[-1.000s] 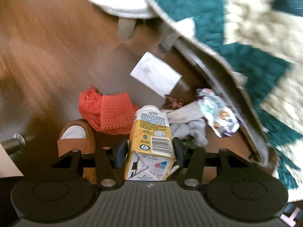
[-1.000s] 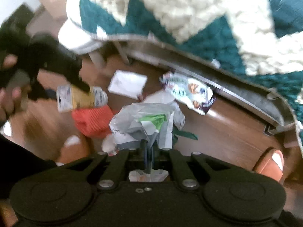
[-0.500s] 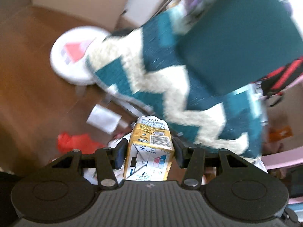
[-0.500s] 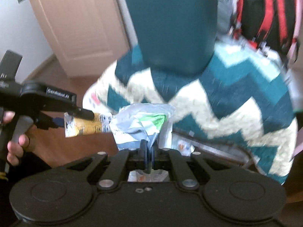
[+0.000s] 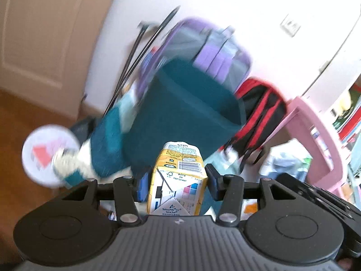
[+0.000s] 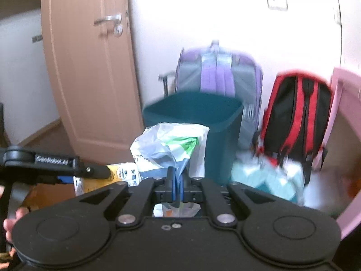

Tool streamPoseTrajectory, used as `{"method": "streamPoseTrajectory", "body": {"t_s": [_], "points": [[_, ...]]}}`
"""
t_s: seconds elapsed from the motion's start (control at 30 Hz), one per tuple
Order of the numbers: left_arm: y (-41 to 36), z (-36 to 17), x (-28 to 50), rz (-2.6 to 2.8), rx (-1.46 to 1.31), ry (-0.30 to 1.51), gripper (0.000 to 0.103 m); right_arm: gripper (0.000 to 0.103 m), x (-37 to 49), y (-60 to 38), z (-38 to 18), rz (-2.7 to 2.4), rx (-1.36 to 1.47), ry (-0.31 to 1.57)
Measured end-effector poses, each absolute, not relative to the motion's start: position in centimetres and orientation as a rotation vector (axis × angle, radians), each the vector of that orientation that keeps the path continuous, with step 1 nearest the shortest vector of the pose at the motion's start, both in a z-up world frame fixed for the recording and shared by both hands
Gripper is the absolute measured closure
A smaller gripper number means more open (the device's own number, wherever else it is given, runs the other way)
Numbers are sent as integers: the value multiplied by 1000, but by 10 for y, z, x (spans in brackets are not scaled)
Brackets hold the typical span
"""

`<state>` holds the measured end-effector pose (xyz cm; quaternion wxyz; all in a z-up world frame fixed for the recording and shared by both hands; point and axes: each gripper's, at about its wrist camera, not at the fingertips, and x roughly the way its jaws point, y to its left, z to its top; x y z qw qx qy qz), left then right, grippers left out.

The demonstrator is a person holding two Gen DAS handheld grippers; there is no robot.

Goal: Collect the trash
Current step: 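Lift both held items up over the teal bin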

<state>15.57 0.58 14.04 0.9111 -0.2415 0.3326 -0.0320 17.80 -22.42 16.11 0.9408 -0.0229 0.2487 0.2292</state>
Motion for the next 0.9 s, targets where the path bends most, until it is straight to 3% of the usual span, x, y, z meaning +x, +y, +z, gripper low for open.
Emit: {"method": "streamPoseTrajectory", "body": {"t_s": [0.2,0.4,0.9], "points": [[-6,206,196,-87,-455,588,54,99,222,-217,197,440,-41,474],[-10,236,248,-65,-405,553,54,99,263,-202,206,418,-70,468],[-20,173,375,-27,-204,722,54,99,381,-172,159,419,-97,602]]}}
